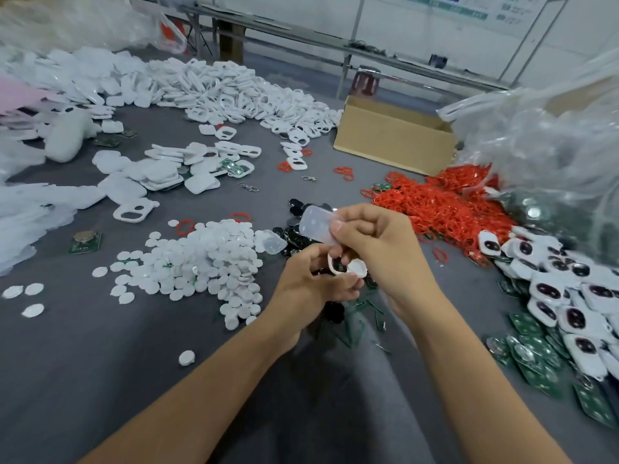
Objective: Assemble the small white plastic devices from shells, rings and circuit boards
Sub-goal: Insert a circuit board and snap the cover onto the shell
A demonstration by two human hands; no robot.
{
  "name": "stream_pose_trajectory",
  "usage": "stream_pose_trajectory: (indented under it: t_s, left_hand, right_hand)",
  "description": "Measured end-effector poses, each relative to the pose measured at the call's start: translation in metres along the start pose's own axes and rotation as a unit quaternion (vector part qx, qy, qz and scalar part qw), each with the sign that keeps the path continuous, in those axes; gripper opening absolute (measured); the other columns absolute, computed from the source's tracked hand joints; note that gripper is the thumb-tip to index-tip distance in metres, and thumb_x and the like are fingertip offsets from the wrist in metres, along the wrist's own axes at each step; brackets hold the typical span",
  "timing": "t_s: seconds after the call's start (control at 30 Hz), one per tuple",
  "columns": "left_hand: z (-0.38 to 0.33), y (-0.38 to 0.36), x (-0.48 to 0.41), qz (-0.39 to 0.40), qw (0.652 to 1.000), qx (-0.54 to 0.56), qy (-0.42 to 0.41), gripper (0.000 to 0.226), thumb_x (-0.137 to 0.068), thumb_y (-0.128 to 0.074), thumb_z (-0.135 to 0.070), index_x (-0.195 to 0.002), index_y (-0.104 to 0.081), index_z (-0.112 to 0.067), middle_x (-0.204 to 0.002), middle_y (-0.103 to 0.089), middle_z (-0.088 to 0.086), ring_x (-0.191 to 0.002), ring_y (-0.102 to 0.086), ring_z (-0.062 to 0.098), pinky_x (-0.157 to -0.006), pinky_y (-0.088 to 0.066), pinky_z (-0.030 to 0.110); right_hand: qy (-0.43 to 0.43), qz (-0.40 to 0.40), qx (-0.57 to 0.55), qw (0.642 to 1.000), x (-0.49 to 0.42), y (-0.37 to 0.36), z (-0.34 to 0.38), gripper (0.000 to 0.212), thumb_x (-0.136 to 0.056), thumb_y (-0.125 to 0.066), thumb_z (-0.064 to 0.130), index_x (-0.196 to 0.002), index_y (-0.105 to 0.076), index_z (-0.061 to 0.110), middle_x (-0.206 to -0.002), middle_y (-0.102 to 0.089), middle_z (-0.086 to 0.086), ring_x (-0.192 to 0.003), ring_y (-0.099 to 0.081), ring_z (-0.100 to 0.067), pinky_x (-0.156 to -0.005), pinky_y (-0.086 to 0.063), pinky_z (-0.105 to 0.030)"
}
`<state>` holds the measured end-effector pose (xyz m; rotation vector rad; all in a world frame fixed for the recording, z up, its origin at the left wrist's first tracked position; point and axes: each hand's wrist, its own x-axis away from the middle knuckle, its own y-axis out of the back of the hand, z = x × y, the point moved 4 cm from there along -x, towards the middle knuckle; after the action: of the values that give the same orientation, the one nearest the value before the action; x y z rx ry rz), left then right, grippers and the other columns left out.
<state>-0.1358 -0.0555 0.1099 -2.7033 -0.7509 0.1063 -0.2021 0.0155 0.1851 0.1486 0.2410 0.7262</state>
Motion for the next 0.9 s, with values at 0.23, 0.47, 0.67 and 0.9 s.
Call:
stream_pose_trajectory:
  t_s: [0.23,0.47,0.67,0.9]
  left_hand:
    - [-0.003,0.004,-0.003,-0.014,0.999,0.031,0.003,0.040,-0.073,-0.078,0.008,-0.109,-0.064,-0.003,-0.098,-0.074,0.014,-0.082,-0.072,0.027,-0.072,-0.061,0.030]
    - [-0.002,0.005,-0.004,-0.020,0.999,0.041,0.011,0.042,-0.074,-0.075,0.010,-0.110,-0.063,-0.007,-0.104,-0.070,0.021,-0.080,-0.072,0.029,-0.072,-0.061,0.032]
    - [-0.001,0.004,-0.004,-0.006,0.999,0.043,0.011,0.041,-0.076,-0.072,0.012,-0.113,-0.063,-0.003,-0.106,-0.069,0.023,-0.079,-0.072,0.025,-0.069,-0.060,0.028]
    - [-0.001,0.004,-0.005,0.000,0.999,0.044,0.014,0.043,-0.076,-0.072,0.013,-0.116,-0.062,-0.002,-0.107,-0.069,0.023,-0.078,-0.073,0.026,-0.069,-0.060,0.028]
  right_hand:
    - [-0.006,-0.015,0.026,1.000,-0.004,0.029,-0.015,0.003,-0.087,-0.066,0.003,-0.084,-0.067,0.004,-0.054,-0.060,-0.007,-0.052,-0.055,-0.011,-0.051,-0.043,-0.020]
    - [0.026,-0.009,0.096,0.995,-0.011,0.037,-0.008,0.017,-0.095,-0.054,0.006,-0.092,-0.070,0.011,-0.063,-0.057,-0.010,-0.043,-0.053,-0.015,-0.039,-0.039,-0.020]
    - [-0.004,-0.020,0.030,0.999,-0.016,0.044,-0.016,0.017,-0.089,-0.064,0.003,-0.105,-0.060,0.000,-0.073,-0.060,-0.007,-0.048,-0.054,-0.014,-0.046,-0.044,-0.024]
    - [0.005,0.014,0.039,0.999,-0.016,0.048,-0.013,0.012,-0.089,-0.060,-0.002,-0.092,-0.068,0.007,-0.076,-0.060,-0.009,-0.066,-0.052,-0.014,-0.064,-0.042,-0.021]
